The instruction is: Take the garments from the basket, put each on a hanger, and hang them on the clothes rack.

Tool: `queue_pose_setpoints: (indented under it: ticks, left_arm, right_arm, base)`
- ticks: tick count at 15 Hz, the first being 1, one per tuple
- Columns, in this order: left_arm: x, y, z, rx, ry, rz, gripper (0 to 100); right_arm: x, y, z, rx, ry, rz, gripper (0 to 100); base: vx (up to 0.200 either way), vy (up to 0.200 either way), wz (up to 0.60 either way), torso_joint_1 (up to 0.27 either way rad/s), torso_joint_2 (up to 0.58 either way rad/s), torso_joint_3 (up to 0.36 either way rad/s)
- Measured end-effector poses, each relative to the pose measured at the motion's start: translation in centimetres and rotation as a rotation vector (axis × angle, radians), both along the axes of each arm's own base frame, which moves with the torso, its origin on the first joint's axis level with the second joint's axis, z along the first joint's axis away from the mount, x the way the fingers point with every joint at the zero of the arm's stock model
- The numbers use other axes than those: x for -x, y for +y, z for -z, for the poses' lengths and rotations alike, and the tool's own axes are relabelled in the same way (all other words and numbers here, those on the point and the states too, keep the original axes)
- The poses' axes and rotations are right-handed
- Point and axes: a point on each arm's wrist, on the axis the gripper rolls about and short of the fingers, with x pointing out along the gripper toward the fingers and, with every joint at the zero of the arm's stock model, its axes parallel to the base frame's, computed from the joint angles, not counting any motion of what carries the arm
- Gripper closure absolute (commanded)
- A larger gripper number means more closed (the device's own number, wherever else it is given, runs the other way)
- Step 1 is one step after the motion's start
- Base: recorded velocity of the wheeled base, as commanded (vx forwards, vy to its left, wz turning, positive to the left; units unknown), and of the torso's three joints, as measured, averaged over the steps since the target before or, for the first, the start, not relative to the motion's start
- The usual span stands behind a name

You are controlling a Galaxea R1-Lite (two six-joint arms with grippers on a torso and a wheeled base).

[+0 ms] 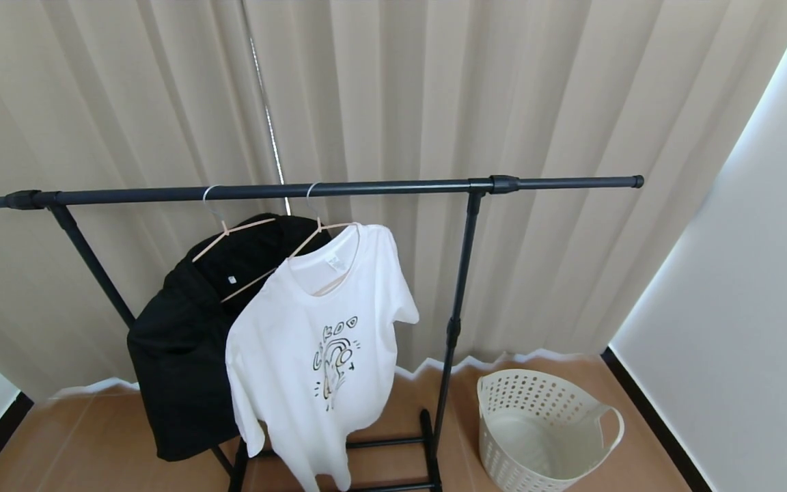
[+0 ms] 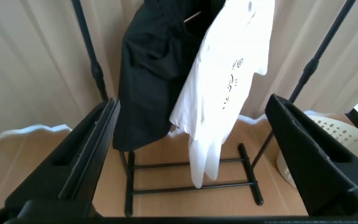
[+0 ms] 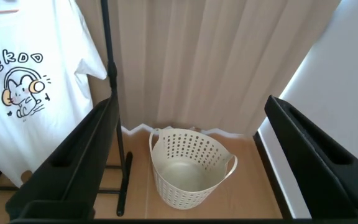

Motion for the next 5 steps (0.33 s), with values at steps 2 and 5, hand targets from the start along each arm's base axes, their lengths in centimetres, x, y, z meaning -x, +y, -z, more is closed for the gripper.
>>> queue_pose_setpoints:
  ticks: [2, 5]
  left_arm:
    - [0.08, 0.00, 0.03, 0.001, -0.011, 0.003, 0]
    - [0.10, 0.00, 0.05, 0.001, -0.015, 0.003, 0]
  right_arm:
    - [0.00, 0.00, 0.00, 0.000, 0.000, -0.001, 0]
    - [0.00, 0.00, 0.00, -0.004, 0.000, 0.000, 0]
  base:
    - [0.000, 0.000, 0.00, 0.000, 0.00, 0.000]
    - [0.000, 0.000, 0.00, 0.000, 0.00, 0.000]
